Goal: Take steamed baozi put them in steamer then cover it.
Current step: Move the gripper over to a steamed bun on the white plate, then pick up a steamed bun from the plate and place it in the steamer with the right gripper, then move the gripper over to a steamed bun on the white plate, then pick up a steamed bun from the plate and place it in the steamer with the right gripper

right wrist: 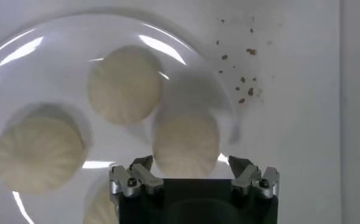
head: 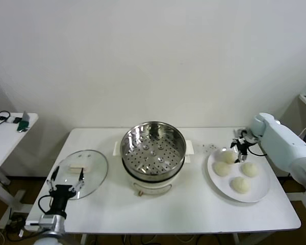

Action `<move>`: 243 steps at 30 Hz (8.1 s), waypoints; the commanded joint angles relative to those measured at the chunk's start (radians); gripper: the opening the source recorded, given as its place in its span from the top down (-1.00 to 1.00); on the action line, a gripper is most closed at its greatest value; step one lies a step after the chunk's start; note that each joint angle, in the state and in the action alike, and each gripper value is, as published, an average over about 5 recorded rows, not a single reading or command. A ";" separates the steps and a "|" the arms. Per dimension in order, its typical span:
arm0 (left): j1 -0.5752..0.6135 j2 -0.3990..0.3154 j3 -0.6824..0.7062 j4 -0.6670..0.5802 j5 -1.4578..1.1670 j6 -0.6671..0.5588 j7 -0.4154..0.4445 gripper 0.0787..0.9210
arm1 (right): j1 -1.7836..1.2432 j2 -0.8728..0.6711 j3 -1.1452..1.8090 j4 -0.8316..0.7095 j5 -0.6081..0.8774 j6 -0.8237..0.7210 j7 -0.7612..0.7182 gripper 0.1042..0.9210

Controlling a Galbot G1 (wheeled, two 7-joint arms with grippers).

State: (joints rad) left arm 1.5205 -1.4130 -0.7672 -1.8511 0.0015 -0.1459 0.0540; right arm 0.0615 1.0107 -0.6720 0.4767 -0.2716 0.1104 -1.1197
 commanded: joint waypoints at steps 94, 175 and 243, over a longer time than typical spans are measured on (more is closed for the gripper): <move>0.055 0.007 0.001 -0.108 -0.042 0.033 -0.012 -0.77 | 0.355 0.469 -0.523 0.425 -0.154 0.393 -0.007 -0.53; 0.089 0.018 0.017 -0.109 -0.081 0.049 -0.019 -0.77 | 0.017 -0.285 -0.338 0.522 0.388 -0.316 0.079 -0.76; 0.087 0.003 0.049 -0.116 -0.106 0.063 -0.027 -0.77 | 0.891 -0.064 -1.045 0.665 1.224 -0.378 0.102 -0.45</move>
State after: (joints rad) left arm 1.6085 -1.4092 -0.7333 -1.9654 -0.1061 -0.0844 0.0261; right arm 0.6444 0.8509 -1.4462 1.0442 0.6489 -0.2385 -1.0378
